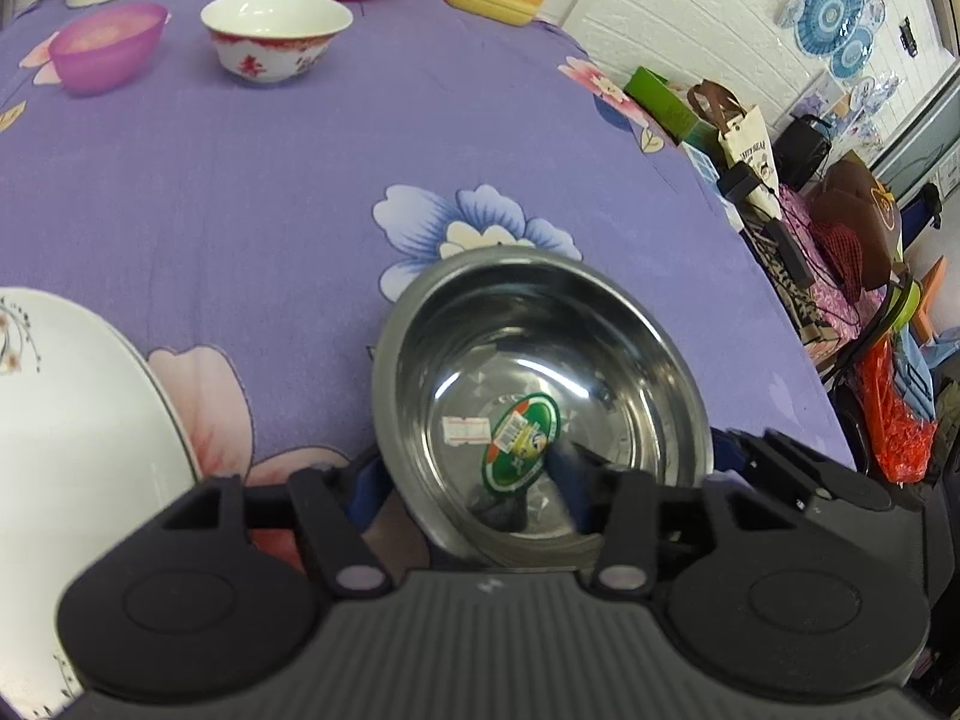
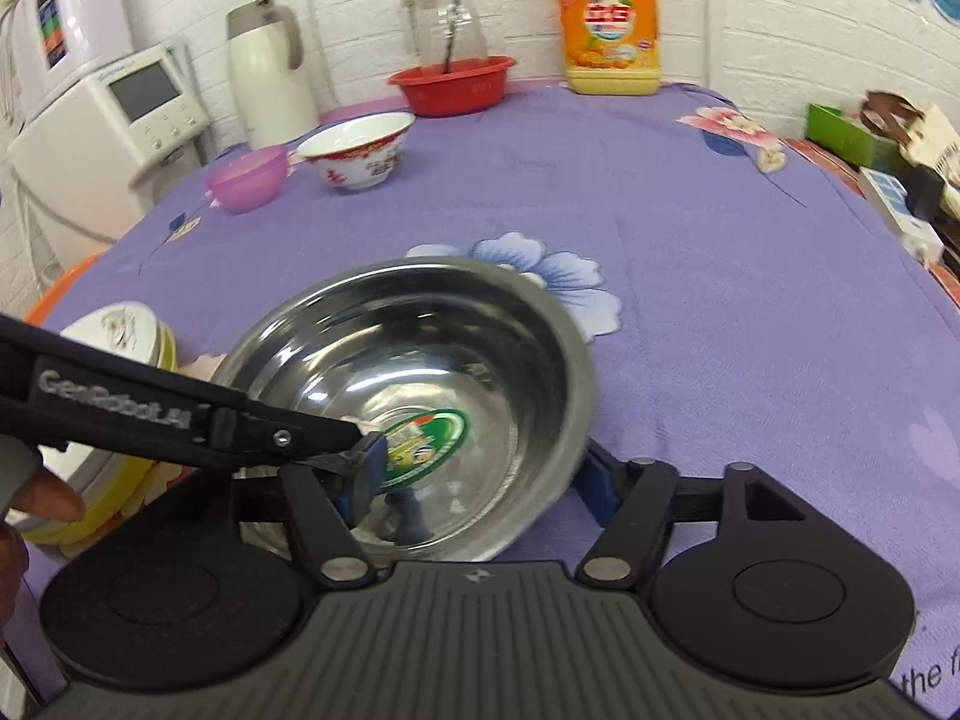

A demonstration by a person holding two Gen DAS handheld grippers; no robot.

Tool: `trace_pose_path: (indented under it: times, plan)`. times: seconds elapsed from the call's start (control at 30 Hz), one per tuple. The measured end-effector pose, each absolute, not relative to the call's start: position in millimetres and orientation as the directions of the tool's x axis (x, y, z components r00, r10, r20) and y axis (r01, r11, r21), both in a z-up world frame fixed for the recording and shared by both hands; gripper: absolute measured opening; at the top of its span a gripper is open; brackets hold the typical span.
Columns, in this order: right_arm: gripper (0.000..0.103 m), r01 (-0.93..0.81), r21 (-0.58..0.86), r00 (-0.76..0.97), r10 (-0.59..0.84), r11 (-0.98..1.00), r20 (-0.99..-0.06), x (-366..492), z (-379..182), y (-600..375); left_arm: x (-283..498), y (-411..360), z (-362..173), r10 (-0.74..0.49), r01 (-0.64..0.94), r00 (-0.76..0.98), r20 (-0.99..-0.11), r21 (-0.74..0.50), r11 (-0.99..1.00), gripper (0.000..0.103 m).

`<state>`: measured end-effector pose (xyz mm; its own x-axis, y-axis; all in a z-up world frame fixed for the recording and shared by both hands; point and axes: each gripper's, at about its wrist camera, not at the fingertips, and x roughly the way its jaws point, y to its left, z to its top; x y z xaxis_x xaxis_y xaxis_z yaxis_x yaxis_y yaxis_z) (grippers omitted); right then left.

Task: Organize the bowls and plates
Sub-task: 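Lift the steel bowl with both grippers, set it beside the plates, open, then move both grippers to the red-patterned white bowl rim and close them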

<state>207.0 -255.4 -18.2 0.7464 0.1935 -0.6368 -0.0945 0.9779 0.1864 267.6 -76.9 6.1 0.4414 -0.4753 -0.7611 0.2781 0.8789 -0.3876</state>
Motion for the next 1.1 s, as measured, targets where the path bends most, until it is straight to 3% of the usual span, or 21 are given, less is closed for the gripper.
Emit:
trace_pose_path:
  times: [0.03,0.17,0.47,0.83,1.1]
  plan:
    - [0.103,-0.085,0.223,0.753,0.209,0.971,-0.624,203.1,-16.5,-263.4,266.9,-75.3,9.8,-0.480,0.279,0.455,-0.750,-0.392,0.877,0.079]
    - [0.103,-0.040,0.332,0.780,0.237,0.942,-0.579,189.7,-8.7,-289.9,263.5,-69.8,26.8,-0.480,0.287,0.501,-0.720,-0.385,0.877,0.092]
    - [0.103,-0.034,0.291,0.805,0.198,0.956,-0.559,196.3,5.5,-297.5,279.7,-26.1,65.4,-0.467,0.244,0.616,-0.634,-0.410,0.879,0.093]
    - [0.103,-0.150,0.067,0.827,0.162,0.986,-0.538,293.6,73.0,-281.6,363.9,39.4,91.0,-0.396,0.118,0.704,-0.590,-0.453,0.884,0.093]
    - [0.103,-0.255,0.034,0.773,0.224,0.966,-0.593,394.2,77.4,-249.9,443.6,44.2,68.3,-0.374,0.034,0.670,-0.642,-0.476,0.879,0.093]
